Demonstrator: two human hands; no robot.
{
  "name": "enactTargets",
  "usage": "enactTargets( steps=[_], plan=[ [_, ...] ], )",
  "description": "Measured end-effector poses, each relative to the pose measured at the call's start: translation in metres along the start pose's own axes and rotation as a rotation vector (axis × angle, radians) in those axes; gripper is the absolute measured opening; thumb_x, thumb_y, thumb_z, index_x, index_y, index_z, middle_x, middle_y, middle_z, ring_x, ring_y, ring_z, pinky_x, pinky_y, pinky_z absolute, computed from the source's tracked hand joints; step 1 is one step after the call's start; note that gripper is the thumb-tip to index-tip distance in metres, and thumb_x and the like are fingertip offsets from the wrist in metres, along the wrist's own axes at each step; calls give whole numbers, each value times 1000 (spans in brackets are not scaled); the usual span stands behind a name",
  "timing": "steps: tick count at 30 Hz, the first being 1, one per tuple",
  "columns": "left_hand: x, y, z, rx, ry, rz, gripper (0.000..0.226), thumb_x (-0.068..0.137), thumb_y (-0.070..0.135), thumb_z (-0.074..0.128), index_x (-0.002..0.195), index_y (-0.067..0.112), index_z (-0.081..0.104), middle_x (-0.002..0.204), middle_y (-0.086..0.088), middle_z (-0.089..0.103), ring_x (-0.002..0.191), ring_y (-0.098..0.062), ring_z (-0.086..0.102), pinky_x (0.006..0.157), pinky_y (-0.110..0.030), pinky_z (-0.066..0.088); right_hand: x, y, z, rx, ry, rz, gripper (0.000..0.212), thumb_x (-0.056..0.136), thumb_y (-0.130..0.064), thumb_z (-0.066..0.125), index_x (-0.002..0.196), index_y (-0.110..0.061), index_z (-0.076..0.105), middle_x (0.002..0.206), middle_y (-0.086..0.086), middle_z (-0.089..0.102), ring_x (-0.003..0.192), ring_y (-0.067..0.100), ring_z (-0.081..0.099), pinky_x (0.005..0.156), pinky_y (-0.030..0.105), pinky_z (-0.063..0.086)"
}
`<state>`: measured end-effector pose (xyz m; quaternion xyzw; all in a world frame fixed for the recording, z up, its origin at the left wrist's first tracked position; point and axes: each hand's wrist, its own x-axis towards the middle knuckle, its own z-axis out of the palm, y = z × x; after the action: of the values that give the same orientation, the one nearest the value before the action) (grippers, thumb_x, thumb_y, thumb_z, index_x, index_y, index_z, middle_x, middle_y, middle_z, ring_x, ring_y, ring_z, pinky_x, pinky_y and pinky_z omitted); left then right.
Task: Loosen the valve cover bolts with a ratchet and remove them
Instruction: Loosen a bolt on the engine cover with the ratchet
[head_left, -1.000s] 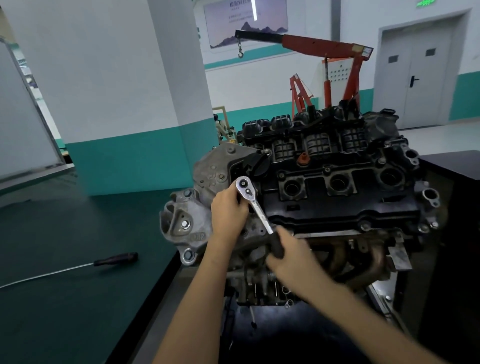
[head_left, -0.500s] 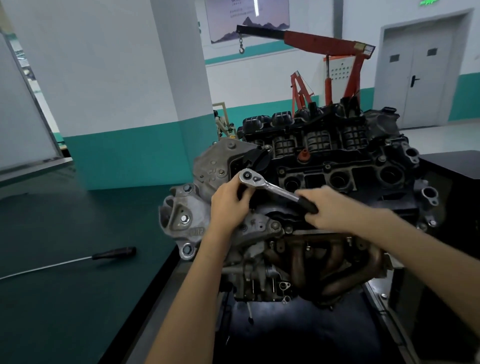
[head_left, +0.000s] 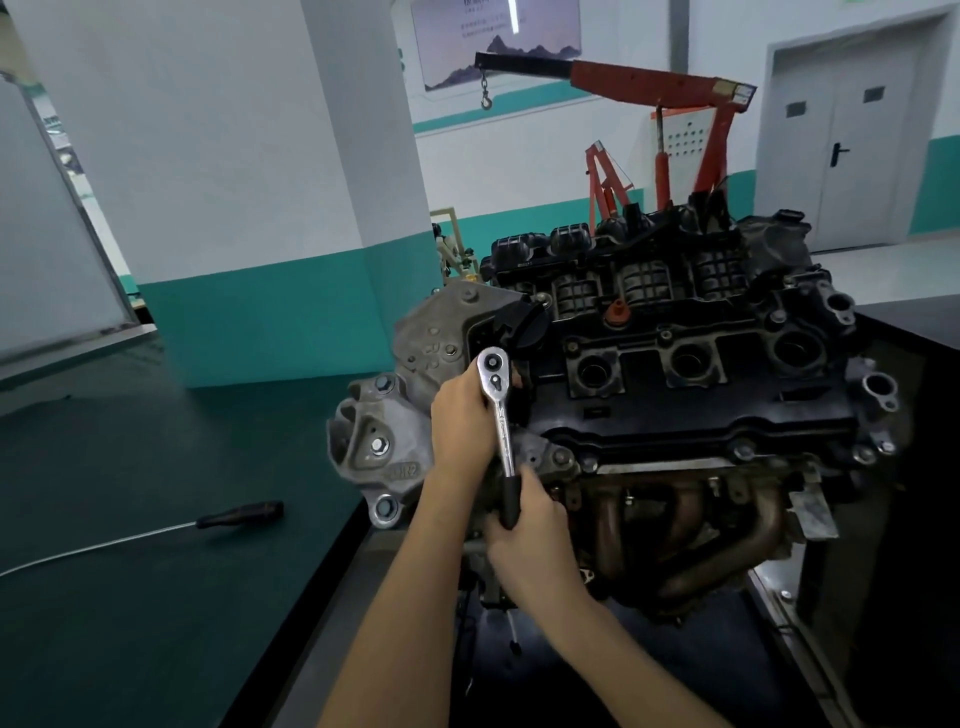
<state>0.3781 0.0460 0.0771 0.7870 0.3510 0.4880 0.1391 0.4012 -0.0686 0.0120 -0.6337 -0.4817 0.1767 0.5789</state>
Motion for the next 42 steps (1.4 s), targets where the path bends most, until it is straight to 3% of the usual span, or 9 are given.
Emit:
enactTargets(
  steps=[4, 8, 12, 16, 19, 24, 29, 37, 42],
  plan=[
    [0, 2, -4, -58, -2, 68, 16, 81, 18, 52, 84, 12, 67, 79, -3, 72, 75, -24, 65, 71, -42, 51, 13, -5, -55, -175, -152, -119, 29, 77, 3, 57, 86, -24, 53, 62, -3, 54, 52, 6, 51, 50, 14, 39],
    [-1, 5, -11, -158, -58, 164, 22, 87, 17, 52, 100, 26, 66, 93, 10, 73, 76, -16, 65, 74, -37, 52, 59, -25, -134, -716, -295, -244, 23, 79, -9, 63, 98, -22, 58, 71, -2, 53, 65, 23, 56, 58, 25, 43],
    [1, 2, -8, -86, -59, 81, 16, 96, 19, 57, 97, 9, 70, 80, -7, 70, 71, -28, 63, 72, -45, 50, 91, -51, -165, -1119, -275, -379, 31, 87, -20, 59, 116, -28, 55, 74, -6, 44, 75, 24, 57, 65, 31, 39],
    [-1, 3, -2, -31, 31, 7, 12, 93, 11, 58, 90, 2, 66, 76, -12, 68, 74, -32, 62, 64, -38, 43, 61, -25, -138, -803, -216, -261, 18, 80, -16, 62, 94, -23, 53, 76, 4, 55, 75, 31, 61, 61, 32, 44],
    [0, 1, -1, -25, 28, 12, 15, 88, 14, 54, 88, 6, 67, 79, -8, 71, 78, -31, 65, 70, -42, 49, 22, -8, -89, -338, -215, -149, 21, 76, -5, 62, 79, -21, 48, 63, 1, 55, 51, 8, 52, 49, 21, 41],
    [0, 0, 1, -110, 40, 4, 11, 91, 27, 64, 80, 30, 64, 78, 3, 72, 76, -15, 67, 71, -38, 53, -3, -5, -17, -18, -77, -29, 23, 81, -1, 57, 98, -17, 54, 59, 1, 50, 44, 8, 47, 43, 18, 38],
    [2, -4, -4, -111, 2, 85, 12, 88, 20, 62, 87, 29, 68, 83, 9, 73, 82, -10, 67, 75, -35, 52, 12, -7, -59, -214, -190, -88, 21, 78, 0, 58, 93, -14, 56, 68, 2, 57, 54, 7, 51, 53, 20, 42],
    [0, 0, -5, -79, 67, 139, 15, 92, 10, 62, 105, 11, 71, 75, -8, 70, 68, -24, 62, 63, -30, 40, 83, -53, -164, -1107, -274, -348, 23, 86, -21, 60, 108, -27, 53, 72, -8, 44, 78, 25, 58, 64, 32, 39],
    [-2, 3, -1, -36, 137, 95, 7, 90, 8, 63, 93, 6, 69, 60, -7, 63, 55, -24, 55, 56, -29, 31, 51, -26, -134, -732, -213, -216, 16, 80, -15, 64, 88, -21, 51, 67, -3, 50, 67, 24, 57, 58, 30, 40]
  ],
)
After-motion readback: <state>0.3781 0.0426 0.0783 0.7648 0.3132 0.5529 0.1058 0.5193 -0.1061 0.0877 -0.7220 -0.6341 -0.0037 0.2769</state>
